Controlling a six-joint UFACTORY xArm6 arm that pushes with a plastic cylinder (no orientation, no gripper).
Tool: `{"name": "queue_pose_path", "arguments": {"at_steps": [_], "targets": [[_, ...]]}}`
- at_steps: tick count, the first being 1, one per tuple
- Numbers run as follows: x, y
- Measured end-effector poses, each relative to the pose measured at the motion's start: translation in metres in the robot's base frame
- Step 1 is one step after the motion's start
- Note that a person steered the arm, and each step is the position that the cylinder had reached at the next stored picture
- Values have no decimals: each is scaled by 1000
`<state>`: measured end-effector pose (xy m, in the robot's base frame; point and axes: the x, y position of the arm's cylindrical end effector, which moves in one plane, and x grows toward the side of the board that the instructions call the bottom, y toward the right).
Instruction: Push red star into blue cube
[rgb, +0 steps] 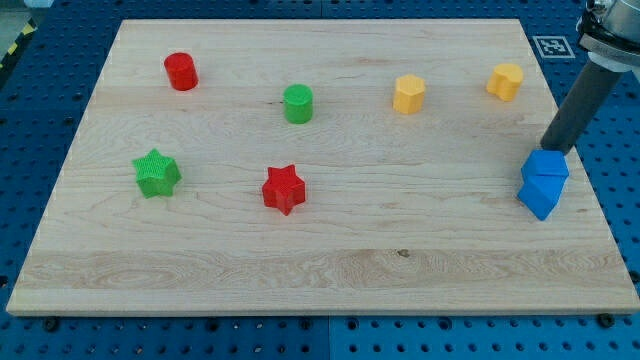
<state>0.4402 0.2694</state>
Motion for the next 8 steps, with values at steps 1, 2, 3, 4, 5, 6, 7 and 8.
{"name": "queue_pose_path", "arguments": {"at_steps": [1,2,3,4,5,6,7,8], "targets": [[0,-1],[-1,-51],[-1,-130],[-1,-214],[-1,-289],[1,-351],[25,-385],[78,-387]]}}
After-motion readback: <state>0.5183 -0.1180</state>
